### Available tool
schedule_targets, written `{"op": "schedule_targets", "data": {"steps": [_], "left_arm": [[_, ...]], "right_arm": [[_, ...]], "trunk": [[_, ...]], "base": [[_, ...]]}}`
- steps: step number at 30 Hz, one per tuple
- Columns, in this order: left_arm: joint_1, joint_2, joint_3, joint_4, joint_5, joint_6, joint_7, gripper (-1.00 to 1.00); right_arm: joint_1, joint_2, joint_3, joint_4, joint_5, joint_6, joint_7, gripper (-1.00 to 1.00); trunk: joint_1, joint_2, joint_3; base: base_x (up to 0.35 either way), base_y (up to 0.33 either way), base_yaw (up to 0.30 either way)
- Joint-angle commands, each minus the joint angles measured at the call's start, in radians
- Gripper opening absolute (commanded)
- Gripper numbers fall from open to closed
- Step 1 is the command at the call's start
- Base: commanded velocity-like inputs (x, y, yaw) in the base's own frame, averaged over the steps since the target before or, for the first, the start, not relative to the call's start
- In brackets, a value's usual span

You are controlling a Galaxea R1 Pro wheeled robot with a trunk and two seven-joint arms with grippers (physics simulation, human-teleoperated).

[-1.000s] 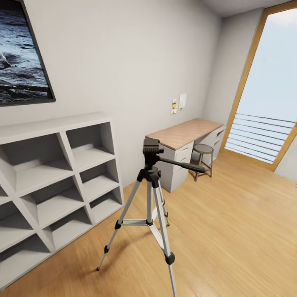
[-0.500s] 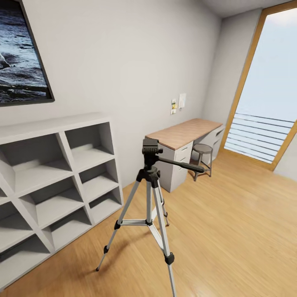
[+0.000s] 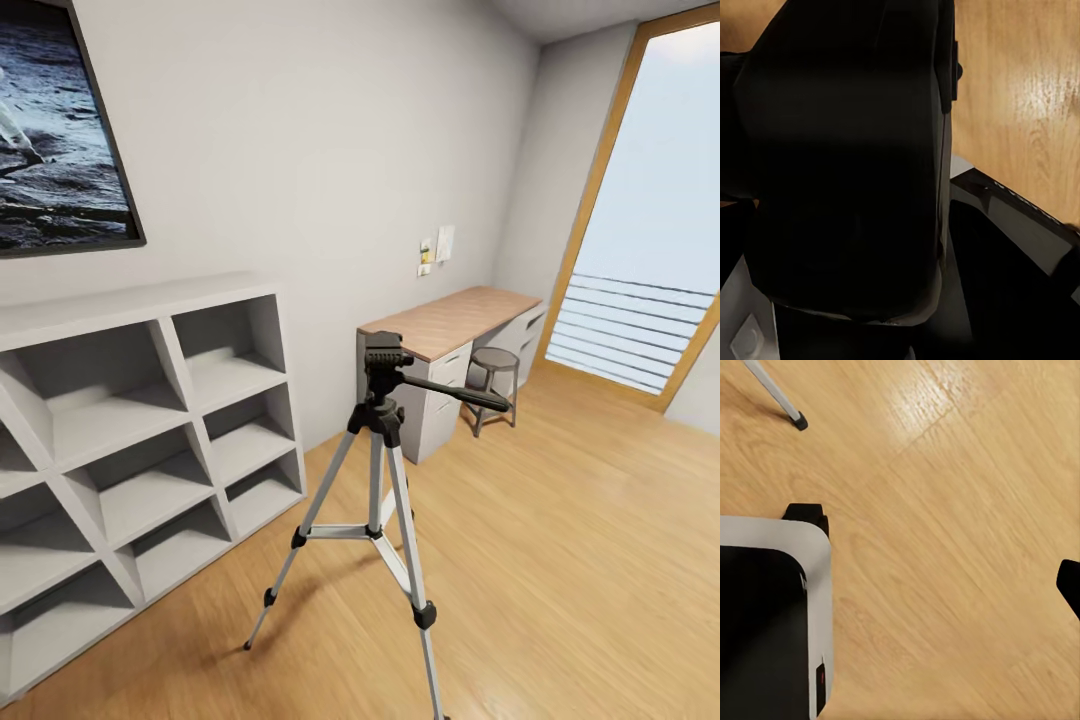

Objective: Attach the digital camera to the camera tripod in the bedroom.

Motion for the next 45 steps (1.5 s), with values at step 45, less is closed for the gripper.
{"op": "schedule_targets", "data": {"steps": [45], "left_arm": [[-0.015, 0.335, 0.004, -0.565, 0.042, 0.222, 0.021, -1.0]], "right_arm": [[-0.36, 0.05, -0.006, -0.615, -0.077, 0.476, 0.134, 1.0]], "trunk": [[0.0, -0.001, -0.001]], "base": [[0.0, 0.0, 0.0]]}}
